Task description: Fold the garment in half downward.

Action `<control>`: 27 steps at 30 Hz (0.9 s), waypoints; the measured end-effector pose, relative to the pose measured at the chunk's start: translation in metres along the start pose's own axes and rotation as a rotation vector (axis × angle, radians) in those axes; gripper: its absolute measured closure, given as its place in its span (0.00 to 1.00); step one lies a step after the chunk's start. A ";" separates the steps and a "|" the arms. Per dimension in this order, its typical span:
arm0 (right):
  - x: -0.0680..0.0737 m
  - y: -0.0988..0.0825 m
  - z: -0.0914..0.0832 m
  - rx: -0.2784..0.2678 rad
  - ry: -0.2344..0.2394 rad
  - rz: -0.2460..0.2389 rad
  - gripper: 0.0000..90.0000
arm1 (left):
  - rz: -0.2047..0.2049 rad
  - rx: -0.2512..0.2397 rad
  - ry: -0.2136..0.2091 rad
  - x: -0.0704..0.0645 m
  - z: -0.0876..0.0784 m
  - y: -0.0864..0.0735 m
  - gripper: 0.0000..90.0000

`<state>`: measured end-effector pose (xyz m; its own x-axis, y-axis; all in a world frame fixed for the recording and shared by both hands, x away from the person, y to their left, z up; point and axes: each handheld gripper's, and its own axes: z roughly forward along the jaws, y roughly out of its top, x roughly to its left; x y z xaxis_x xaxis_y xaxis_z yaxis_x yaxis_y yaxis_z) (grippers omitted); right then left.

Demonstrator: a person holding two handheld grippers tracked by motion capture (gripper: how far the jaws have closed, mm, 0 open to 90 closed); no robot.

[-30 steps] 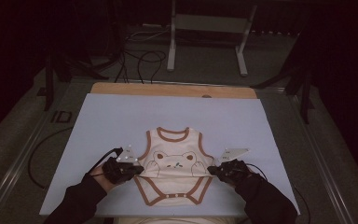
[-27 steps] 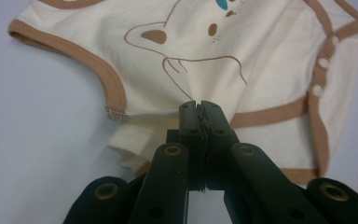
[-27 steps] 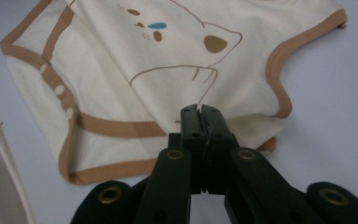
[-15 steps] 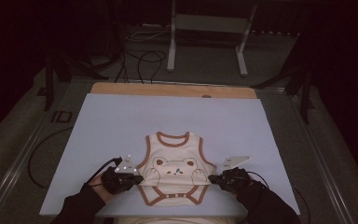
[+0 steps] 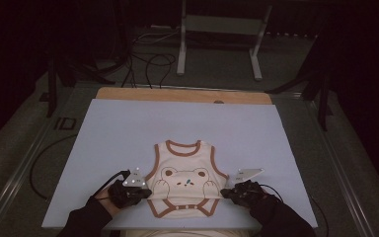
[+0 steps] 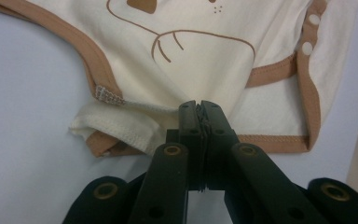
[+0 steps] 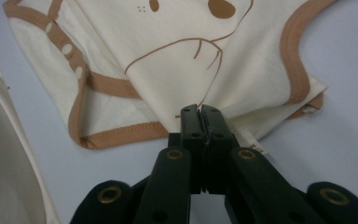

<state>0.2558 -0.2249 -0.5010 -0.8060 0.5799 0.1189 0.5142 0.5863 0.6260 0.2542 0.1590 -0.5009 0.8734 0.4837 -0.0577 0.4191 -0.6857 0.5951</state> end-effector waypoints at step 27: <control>-0.002 0.000 -0.004 -0.046 0.025 -0.010 0.85 | -0.024 -0.043 -0.039 0.003 -0.002 -0.002 0.76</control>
<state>0.2559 -0.2286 -0.4981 -0.8184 0.5594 0.1317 0.4926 0.5650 0.6619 0.2559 0.1627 -0.5008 0.8727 0.4773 -0.1028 0.4293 -0.6499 0.6272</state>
